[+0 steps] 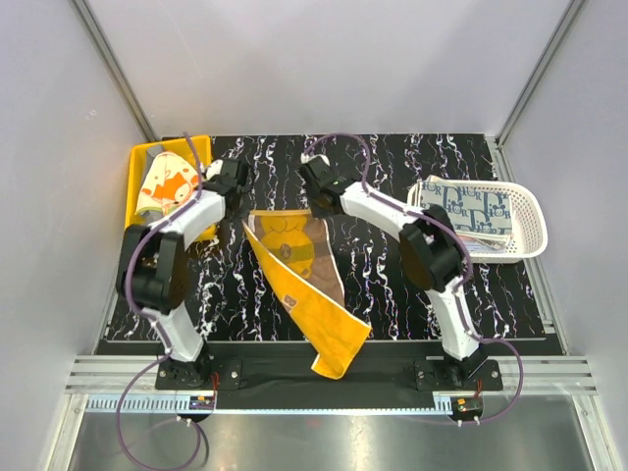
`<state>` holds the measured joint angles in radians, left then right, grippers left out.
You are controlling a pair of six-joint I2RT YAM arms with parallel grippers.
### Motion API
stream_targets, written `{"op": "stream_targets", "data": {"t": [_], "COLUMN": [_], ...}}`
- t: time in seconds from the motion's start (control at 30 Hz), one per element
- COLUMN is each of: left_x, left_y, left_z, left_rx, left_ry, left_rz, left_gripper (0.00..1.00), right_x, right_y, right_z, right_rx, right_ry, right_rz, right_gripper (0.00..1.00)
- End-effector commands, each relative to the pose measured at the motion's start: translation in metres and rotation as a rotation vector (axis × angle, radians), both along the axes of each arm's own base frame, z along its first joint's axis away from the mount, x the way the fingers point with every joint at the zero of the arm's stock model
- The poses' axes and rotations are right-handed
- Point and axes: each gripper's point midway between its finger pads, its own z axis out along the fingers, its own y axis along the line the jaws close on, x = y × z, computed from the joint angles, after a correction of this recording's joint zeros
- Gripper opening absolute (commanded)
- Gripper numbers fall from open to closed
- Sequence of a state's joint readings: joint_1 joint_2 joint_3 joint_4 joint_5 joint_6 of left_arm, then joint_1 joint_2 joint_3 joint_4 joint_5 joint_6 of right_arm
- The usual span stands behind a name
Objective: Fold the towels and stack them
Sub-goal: Flatten out the crumpled towel
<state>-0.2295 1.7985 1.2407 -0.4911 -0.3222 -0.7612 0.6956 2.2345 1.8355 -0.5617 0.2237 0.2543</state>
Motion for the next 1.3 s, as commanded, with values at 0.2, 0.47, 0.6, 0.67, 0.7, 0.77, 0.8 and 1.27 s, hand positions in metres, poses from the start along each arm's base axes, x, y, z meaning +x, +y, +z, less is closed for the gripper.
{"op": "stream_targets", "data": {"t": [0.2, 0.47, 0.6, 0.67, 0.7, 0.77, 0.8, 1.27], "left_x": [-0.030, -0.115, -0.162, -0.181, -0.191, -0.196, -0.198, -0.218], "left_y": [-0.023, -0.051, -0.066, -0.065, -0.069, -0.069, -0.071, -0.080], "left_z": [0.189, 0.296, 0.346, 0.367, 0.380, 0.392, 0.397, 0.471], "left_rx": [-0.059, -0.121, -0.174, -0.188, -0.201, -0.211, -0.222, -0.303], "left_ry": [-0.460, -0.745, -0.895, -0.959, -0.993, -1.020, -1.028, -1.120], "left_rz": [-0.236, -0.541, -0.724, -0.757, -0.798, -0.806, -0.811, -0.867], "left_gripper": [0.00, 0.00, 0.00, 0.00, 0.00, 0.00, 0.00, 0.00], "right_x": [-0.031, -0.113, -0.157, -0.170, -0.177, -0.187, -0.189, -0.213], "right_y": [-0.061, -0.089, -0.109, -0.115, -0.119, -0.121, -0.122, -0.149], "right_z": [0.219, 0.333, 0.384, 0.399, 0.407, 0.418, 0.422, 0.491], "right_rx": [0.175, 0.348, 0.440, 0.476, 0.498, 0.531, 0.542, 0.609], "right_ry": [-0.363, -0.537, -0.606, -0.620, -0.630, -0.632, -0.634, -0.754], "right_rz": [-0.050, 0.093, 0.143, 0.148, 0.156, 0.168, 0.167, 0.146], "right_gripper": [0.00, 0.00, 0.00, 0.00, 0.00, 0.00, 0.00, 0.00]}}
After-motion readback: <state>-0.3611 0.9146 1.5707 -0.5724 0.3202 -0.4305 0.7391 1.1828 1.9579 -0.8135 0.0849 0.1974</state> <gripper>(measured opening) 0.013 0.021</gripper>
